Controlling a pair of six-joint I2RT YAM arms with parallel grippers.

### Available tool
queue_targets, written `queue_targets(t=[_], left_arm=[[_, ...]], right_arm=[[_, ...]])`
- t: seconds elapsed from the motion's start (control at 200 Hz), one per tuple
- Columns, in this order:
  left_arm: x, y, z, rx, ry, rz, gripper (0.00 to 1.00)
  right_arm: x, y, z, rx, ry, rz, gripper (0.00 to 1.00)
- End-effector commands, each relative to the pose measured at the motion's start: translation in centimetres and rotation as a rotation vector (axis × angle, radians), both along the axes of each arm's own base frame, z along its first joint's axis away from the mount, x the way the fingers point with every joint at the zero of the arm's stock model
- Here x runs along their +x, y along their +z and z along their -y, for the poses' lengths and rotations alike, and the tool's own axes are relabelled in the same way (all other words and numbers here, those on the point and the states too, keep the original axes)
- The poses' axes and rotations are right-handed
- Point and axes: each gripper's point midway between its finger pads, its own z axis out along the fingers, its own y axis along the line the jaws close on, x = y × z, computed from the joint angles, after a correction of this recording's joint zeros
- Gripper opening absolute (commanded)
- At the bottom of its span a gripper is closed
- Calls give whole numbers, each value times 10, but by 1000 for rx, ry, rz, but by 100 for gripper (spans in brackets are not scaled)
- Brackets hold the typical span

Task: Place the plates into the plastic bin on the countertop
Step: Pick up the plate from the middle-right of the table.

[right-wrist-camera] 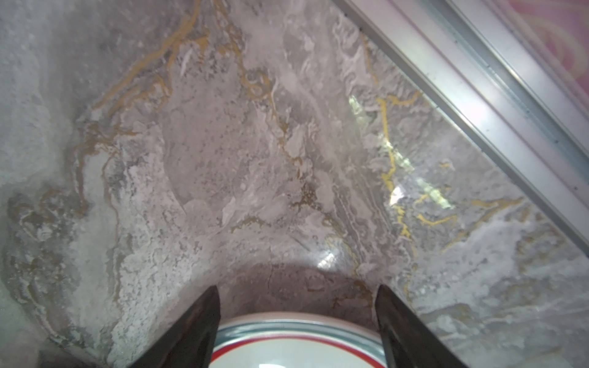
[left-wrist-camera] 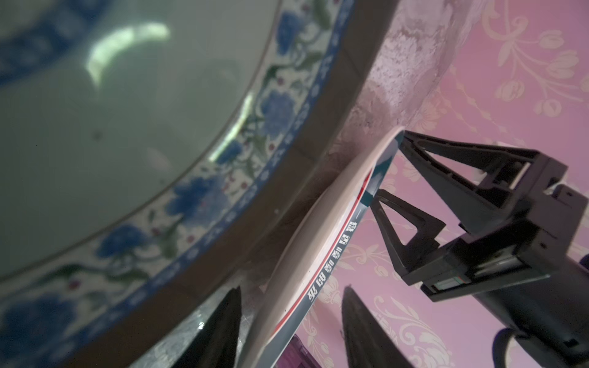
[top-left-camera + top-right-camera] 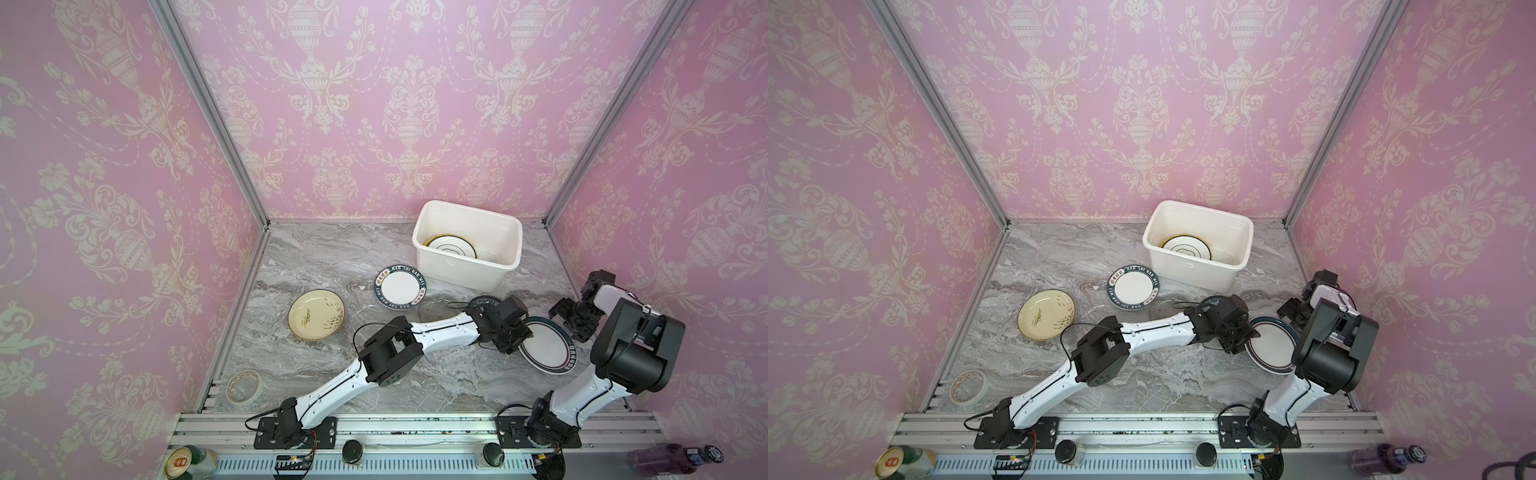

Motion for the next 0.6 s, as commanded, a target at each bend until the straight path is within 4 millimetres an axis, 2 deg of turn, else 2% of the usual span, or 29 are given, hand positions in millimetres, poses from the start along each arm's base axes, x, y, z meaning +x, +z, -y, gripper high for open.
queue_targets(t=[0.0, 0.14, 0.37, 0.51, 0.595], left_arm=[[3, 23, 12, -59, -33, 52, 46], [3, 25, 9, -49, -41, 62, 37], [5, 30, 7, -36, -49, 69, 14], [7, 34, 9, -40, -59, 75, 7], [8, 39, 10, -45, -77, 88, 7]], right_arm=[[-12, -6, -15, 50, 20, -53, 77], [-11, -3, -13, 47, 18, -50, 77], [-7, 8, -9, 25, 20, -37, 77], [-5, 15, -4, 6, -4, -28, 78], [4, 35, 3, -4, -77, 30, 78]])
